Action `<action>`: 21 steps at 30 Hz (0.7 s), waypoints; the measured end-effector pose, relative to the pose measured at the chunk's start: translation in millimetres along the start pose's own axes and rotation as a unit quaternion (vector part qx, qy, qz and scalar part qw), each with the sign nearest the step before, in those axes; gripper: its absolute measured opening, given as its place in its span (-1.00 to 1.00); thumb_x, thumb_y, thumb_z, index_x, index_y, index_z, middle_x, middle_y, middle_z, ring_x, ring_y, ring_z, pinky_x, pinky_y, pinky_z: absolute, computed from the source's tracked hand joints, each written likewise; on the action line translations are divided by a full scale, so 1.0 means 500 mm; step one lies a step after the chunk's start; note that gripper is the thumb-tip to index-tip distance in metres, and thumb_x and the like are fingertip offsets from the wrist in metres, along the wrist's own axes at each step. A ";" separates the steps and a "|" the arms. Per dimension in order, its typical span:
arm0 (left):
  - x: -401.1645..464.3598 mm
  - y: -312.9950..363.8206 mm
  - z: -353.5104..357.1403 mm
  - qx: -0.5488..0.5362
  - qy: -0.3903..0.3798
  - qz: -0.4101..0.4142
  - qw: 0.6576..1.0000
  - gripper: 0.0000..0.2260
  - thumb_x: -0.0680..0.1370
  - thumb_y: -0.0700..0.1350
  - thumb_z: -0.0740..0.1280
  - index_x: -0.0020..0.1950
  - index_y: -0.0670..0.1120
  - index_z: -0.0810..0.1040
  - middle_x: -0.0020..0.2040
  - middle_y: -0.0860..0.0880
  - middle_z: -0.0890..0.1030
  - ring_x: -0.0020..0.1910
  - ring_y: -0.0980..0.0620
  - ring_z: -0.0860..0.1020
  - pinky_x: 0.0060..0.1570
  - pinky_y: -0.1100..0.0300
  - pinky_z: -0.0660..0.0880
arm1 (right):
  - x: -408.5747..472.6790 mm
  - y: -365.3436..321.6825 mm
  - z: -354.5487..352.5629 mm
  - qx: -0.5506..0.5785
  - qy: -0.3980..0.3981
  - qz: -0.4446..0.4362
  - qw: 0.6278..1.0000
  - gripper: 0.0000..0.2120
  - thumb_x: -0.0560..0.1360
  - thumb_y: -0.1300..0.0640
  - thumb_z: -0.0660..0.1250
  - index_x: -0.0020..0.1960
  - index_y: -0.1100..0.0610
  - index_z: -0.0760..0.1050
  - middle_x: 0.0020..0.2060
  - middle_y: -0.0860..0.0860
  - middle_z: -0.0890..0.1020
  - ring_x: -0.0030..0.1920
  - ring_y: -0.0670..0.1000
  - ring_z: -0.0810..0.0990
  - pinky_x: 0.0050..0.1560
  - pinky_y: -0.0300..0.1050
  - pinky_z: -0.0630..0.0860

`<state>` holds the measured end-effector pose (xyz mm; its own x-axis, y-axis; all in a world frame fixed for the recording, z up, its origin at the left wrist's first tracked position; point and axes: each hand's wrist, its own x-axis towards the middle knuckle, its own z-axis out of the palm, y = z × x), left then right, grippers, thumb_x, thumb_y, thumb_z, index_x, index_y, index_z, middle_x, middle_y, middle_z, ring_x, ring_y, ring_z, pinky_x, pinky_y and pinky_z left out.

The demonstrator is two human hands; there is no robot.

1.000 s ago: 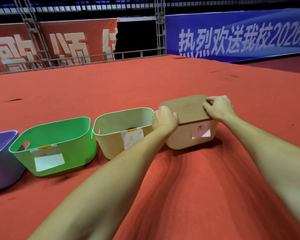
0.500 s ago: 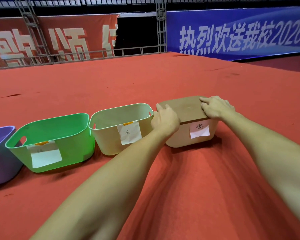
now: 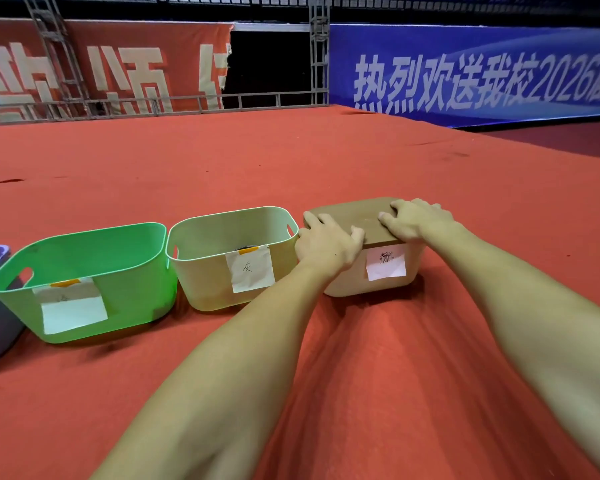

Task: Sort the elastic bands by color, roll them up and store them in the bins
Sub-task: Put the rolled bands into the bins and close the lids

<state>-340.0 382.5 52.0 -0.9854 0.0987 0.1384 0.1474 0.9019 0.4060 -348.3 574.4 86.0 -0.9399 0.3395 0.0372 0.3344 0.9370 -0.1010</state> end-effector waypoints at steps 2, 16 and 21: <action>-0.004 -0.006 0.004 -0.005 0.020 0.006 1.000 -0.27 0.65 0.30 0.10 0.58 -0.25 0.29 0.62 -0.26 0.22 0.44 -0.34 0.43 0.28 -0.12 0.43 | -0.001 -0.022 -0.002 -0.017 0.008 -0.024 1.000 -0.32 0.65 -0.35 0.02 0.56 0.07 0.37 0.63 0.11 0.26 0.55 0.36 0.24 0.42 0.29 0.34; 0.005 -0.015 0.007 -0.008 0.059 0.004 0.998 -0.16 0.60 0.38 0.14 0.58 -0.29 0.30 0.60 -0.28 0.29 0.27 -0.30 0.61 -0.02 -0.03 0.39 | 0.013 -0.042 0.014 0.010 -0.024 -0.051 0.998 -0.35 0.60 -0.45 -0.06 0.63 -0.27 0.17 0.68 -0.13 0.17 0.65 0.22 0.13 0.47 0.38 0.21; -0.032 -0.011 -0.005 -0.045 0.048 0.019 0.998 -0.23 0.65 0.32 0.16 0.60 -0.27 0.24 0.72 -0.27 0.01 0.30 -0.33 0.60 0.05 -0.05 0.45 | 0.011 -0.036 0.012 -0.002 -0.028 -0.053 0.998 -0.28 0.55 -0.53 -0.10 0.64 -0.28 0.14 0.69 -0.09 0.15 0.66 0.24 0.10 0.51 0.37 0.17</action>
<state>-324.8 375.2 49.7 -0.9670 0.0884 0.2390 0.1965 0.8561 0.4780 -359.9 558.9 82.2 -0.9724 0.2331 -0.0084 0.2328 0.9678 -0.0952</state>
